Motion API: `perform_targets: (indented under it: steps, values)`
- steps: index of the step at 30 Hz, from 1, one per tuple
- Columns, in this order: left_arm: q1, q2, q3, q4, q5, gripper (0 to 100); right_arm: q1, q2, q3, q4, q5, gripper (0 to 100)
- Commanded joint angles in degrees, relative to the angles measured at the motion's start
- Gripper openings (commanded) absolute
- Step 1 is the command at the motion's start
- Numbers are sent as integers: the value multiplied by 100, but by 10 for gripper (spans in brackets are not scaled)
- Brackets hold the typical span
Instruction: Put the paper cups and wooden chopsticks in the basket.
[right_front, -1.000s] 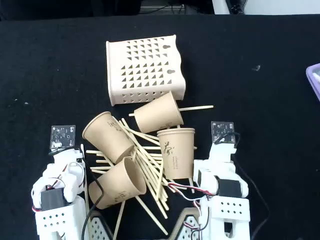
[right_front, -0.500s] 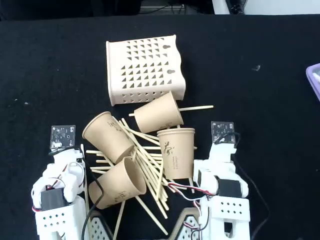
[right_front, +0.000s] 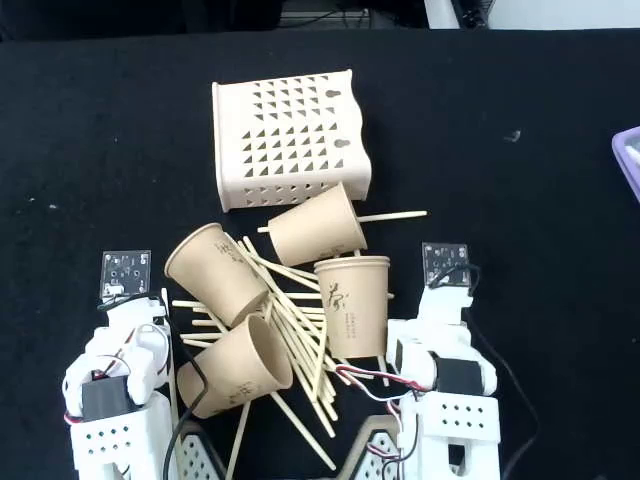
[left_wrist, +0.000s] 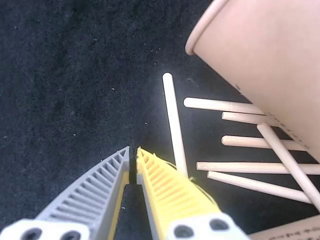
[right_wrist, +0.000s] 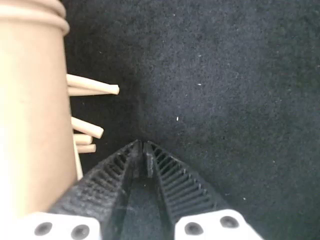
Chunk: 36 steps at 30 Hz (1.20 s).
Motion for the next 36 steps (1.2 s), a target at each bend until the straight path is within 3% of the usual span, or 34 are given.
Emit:
perform_targets:
  steps: [1,28,31,36]
  values:
    - [-40,-18,127,18,-62,30,-70,-75,-251,35,-9,18]
    - [-101,-26,92,-26,-105,32,-79,-75,-251,35,-35,15]
    - [-505,-26,-277,-615,-105,31,-79,-75,-251,53,-26,15]
    - [-1842,-26,-936,-2031,-105,34,-35,-84,-286,-273,18,19]
